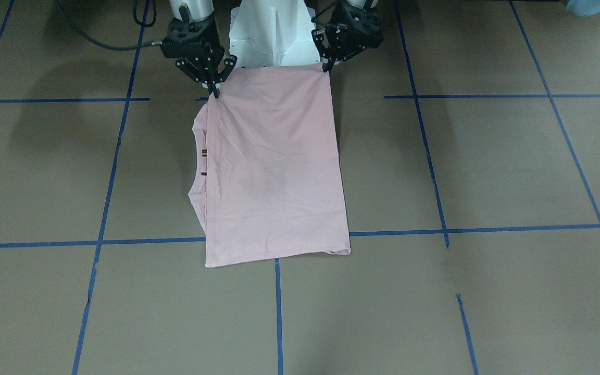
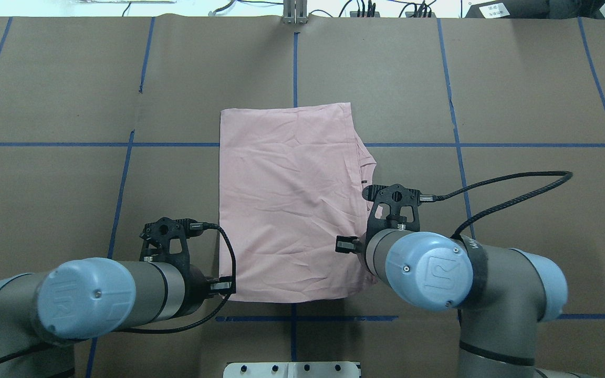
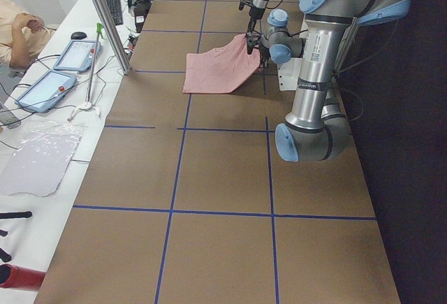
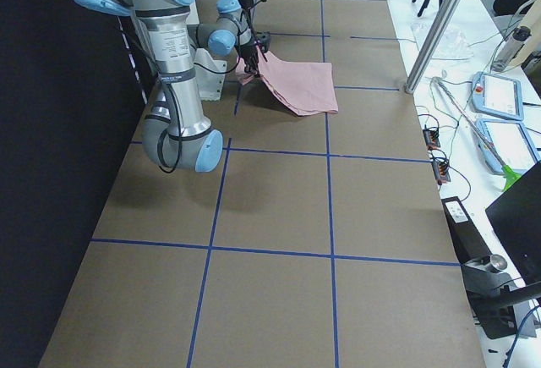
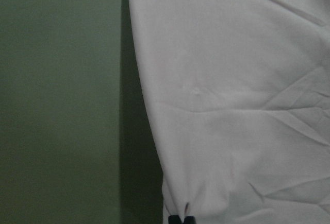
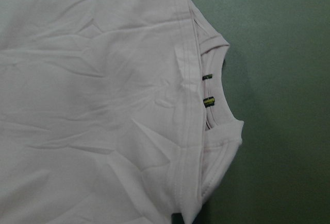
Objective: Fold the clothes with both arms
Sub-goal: 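Lift the near edge with both grippers and fold it away from the robot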
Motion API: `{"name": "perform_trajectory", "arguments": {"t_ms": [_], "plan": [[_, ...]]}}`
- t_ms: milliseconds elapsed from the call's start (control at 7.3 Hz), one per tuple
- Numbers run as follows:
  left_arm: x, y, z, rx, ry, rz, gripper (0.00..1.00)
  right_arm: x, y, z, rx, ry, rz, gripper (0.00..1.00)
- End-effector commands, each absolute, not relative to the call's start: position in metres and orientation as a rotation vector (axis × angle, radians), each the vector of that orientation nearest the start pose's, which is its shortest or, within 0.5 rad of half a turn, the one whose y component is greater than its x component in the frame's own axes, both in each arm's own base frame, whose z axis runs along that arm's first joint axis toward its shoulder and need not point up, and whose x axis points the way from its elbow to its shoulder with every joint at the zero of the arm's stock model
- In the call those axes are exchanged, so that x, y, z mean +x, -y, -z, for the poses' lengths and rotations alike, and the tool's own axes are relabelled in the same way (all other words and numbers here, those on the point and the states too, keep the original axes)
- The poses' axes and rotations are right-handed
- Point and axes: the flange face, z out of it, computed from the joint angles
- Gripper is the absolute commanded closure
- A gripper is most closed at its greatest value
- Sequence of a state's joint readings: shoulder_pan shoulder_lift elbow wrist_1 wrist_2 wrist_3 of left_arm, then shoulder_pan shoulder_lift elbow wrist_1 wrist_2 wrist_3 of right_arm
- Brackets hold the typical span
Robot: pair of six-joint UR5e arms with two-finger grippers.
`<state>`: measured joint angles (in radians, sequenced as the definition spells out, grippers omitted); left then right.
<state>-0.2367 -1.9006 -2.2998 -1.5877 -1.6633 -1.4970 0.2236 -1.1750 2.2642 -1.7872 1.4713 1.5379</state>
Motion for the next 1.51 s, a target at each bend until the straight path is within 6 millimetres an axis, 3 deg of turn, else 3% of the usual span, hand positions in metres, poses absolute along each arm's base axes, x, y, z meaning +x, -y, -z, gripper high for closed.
{"name": "perform_trajectory", "arguments": {"t_ms": [0, 274, 411, 685, 959, 1096, 1233, 1370], "plan": [[0.405, 0.224, -0.153, 0.074, -1.073, 0.092, 1.0, -0.434, 0.222, -0.187, 0.176, 0.837, -0.207, 1.0], [0.418, 0.237, -0.164, 0.089, -1.035, 0.105, 1.0, -0.459, 0.226, -0.2, 0.176, 0.791, -0.201, 1.0], [0.422, 0.265, -0.161, 0.154, -1.015, 0.073, 1.0, -0.463, 0.244, -0.199, 0.192, 0.778, -0.225, 1.0], [0.435, 0.332, -0.162, 0.232, -0.952, 0.105, 1.0, -0.472, 0.3, -0.19, 0.23, 0.749, -0.284, 1.0], [0.441, 0.367, -0.167, 0.256, -0.916, 0.113, 1.0, -0.482, 0.347, -0.208, 0.267, 0.743, -0.33, 1.0], [0.451, 0.4, -0.166, 0.283, -0.9, 0.13, 1.0, -0.491, 0.371, -0.223, 0.287, 0.735, -0.331, 1.0], [0.468, 0.443, -0.178, 0.307, -0.884, 0.155, 1.0, -0.496, 0.403, -0.233, 0.287, 0.731, -0.339, 1.0], [0.487, 0.514, -0.201, 0.355, -0.85, 0.146, 0.33, -0.52, 0.471, -0.236, 0.245, 0.673, -0.325, 0.18]]}}
